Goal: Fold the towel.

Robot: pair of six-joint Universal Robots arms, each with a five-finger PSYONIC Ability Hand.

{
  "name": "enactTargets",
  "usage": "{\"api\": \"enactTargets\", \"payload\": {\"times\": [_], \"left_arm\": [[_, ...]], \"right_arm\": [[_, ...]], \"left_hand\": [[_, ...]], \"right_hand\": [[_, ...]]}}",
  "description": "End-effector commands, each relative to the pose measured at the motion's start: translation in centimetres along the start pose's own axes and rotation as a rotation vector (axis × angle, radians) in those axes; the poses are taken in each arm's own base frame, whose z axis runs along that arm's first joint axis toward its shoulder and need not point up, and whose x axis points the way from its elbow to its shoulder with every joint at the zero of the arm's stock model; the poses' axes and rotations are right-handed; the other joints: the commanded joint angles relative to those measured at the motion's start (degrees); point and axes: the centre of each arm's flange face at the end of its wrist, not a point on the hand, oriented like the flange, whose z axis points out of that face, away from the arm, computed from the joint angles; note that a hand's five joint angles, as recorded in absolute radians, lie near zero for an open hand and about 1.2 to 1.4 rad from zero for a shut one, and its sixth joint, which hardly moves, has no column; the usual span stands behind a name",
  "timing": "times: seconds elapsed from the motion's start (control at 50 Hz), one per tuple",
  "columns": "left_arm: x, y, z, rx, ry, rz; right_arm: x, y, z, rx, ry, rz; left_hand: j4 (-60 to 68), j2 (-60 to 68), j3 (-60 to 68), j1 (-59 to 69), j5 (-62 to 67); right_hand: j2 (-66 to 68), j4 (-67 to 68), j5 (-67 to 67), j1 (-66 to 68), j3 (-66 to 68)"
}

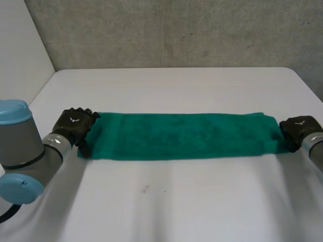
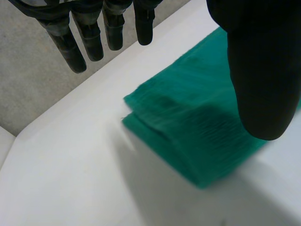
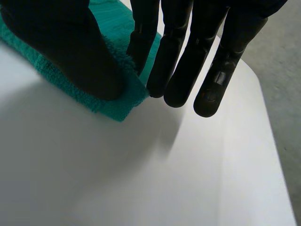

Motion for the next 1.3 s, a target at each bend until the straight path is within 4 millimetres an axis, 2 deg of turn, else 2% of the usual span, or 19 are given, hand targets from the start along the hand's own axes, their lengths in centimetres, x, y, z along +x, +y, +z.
{"api": "enactTargets", "payload": {"times": [0.02, 0.16, 0.24, 0.36, 0.38, 0.44, 0.46, 0.5, 0.56, 0.58, 0.64, 0.76, 0.9, 0.96, 1.06, 1.12, 1.18, 1.26, 1.3], "left_arm": [[-0.5, -0.4, -0.4, 0.009, -0.015, -0.003], [-0.2, -0.2, -0.8, 0.001, -0.009, -0.003], [-0.4, -0.5, -1.3, 0.007, -0.014, -0.003], [-0.6, -0.5, -1.8, 0.007, -0.019, -0.005], [-0.6, -0.6, -1.8, 0.008, -0.021, -0.004], [-0.6, -0.8, -2.1, 0.014, -0.022, -0.004], [-0.7, -0.8, -2.2, 0.015, -0.023, -0.004], [-0.7, -1.1, -2.5, 0.022, -0.027, -0.003], [-0.9, -1.5, -2.8, 0.036, -0.033, -0.001], [-0.9, -1.5, -2.9, 0.037, -0.034, -0.001], [-0.9, -1.7, -3.2, 0.043, -0.035, -0.001], [-0.7, -1.7, -3.6, 0.044, -0.030, -0.001], [-0.1, -1.9, -3.8, 0.050, -0.014, 0.005], [0.3, -2.4, -3.8, 0.074, -0.005, 0.012], [0.8, -3.4, -3.5, 0.126, -0.001, 0.023], [1.6, -4.5, -3.3, 0.177, 0.015, 0.016], [2.8, -5.8, -3.3, 0.226, 0.048, -0.024], [4.2, -7.1, -3.0, 0.265, 0.092, -0.103], [5.4, -7.5, -2.8, 0.270, 0.128, -0.145]], "right_arm": [[2.7, 1.5, 0.3, -0.043, 0.047, 0.027], [4.0, 1.3, 0.4, -0.046, 0.096, -0.013], [9.2, -0.6, 0.2, -0.012, 0.246, -0.090], [9.2, -3.0, 0.1, 0.050, 0.251, -0.148], [6.5, -5.9, -0.3, 0.137, 0.202, -0.172], [3.6, -8.8, -0.9, 0.230, 0.145, -0.185], [1.5, -10.6, -1.6, 0.295, 0.099, -0.194], [0.2, -11.6, -2.1, 0.330, 0.068, -0.203], [-5.4, -14.8, -4.5, 0.479, -0.072, -0.251], [-5.4, -14.9, -4.5, 0.480, -0.072, -0.251], [-13.2, -17.7, -8.9, 0.672, -0.307, -0.314], [-23.1, -16.0, -12.2, 0.785, -0.628, -0.392], [-28.9, -13.0, -13.0, 0.785, -0.773, -0.454], [-29.6, -12.4, -12.7, 0.786, -0.770, -0.480], [-28.8, -13.2, -11.8, 0.777, -0.707, -0.473], [-27.9, -13.7, -11.4, 0.732, -0.637, -0.435], [-24.8, -15.8, -12.1, 0.659, -0.506, -0.307], [-23.0, -15.6, -12.3, 0.582, -0.472, -0.218], [-20.4, -14.1, -11.2, 0.466, -0.453, -0.109]], "left_hand": [[-1.0, -1.1, -1.6, -0.4, -2.1], [-1.0, -1.1, -1.6, -0.4, -2.1], [-1.0, -1.1, -1.6, -0.4, -2.1], [-1.0, -1.1, -1.6, -0.4, -2.1], [-1.2, -1.3, -1.8, -0.6, -2.3], [-1.2, -1.3, -1.8, -0.6, -2.3], [-1.2, -1.3, -1.8, -0.6, -2.3], [-1.2, -1.3, -1.8, -0.6, -2.3], [-1.0, -1.1, -1.6, -0.4, -2.1], [-1.0, -1.1, -1.6, -0.4, -2.1], [-1.0, -1.1, -1.6, -0.4, -2.1], [-1.0, -1.1, -1.6, -0.4, -2.1], [-1.0, -1.1, -1.6, -0.4, -2.1], [-1.0, -1.1, -1.6, -0.4, -2.1], [-0.7, -0.8, -1.3, 0.0, -1.8], [-0.7, -0.8, -1.3, 0.0, -1.8], [-0.7, -0.8, -1.3, 0.0, -1.8], [-0.5, -0.6, -1.1, 0.1, -1.6], [0.0, -0.1, -0.6, 0.6, -1.1]], "right_hand": [[12.5, 11.8, 14.5, 25.4, 12.4], [12.5, 11.8, 14.5, 25.4, 12.4], [12.5, 11.8, 14.5, 25.4, 12.4], [12.5, 11.8, 14.5, 25.4, 12.4], [12.5, 11.8, 14.5, 25.4, 12.4], [12.5, 11.8, 14.5, 25.4, 12.4], [12.5, 11.8, 14.5, 25.4, 12.4], [12.5, 11.8, 14.5, 25.4, 12.4], [12.5, 11.8, 14.5, 25.4, 12.4], [12.5, 11.8, 14.5, 25.4, 12.4], [12.5, 11.8, 14.5, 25.4, 12.4], [12.5, 11.8, 14.5, 25.4, 12.4], [12.5, 11.8, 14.5, 25.4, 12.4], [12.5, 11.8, 14.5, 25.4, 12.4], [-55.1, -55.7, -53.1, -42.2, -55.2], [-57.5, -58.2, -55.5, -44.6, -57.6], [-57.5, -58.2, -55.5, -44.6, -57.6], [-57.5, -58.2, -55.5, -44.6, -57.6], [-57.5, -58.2, -55.5, -44.6, -57.6]]}}
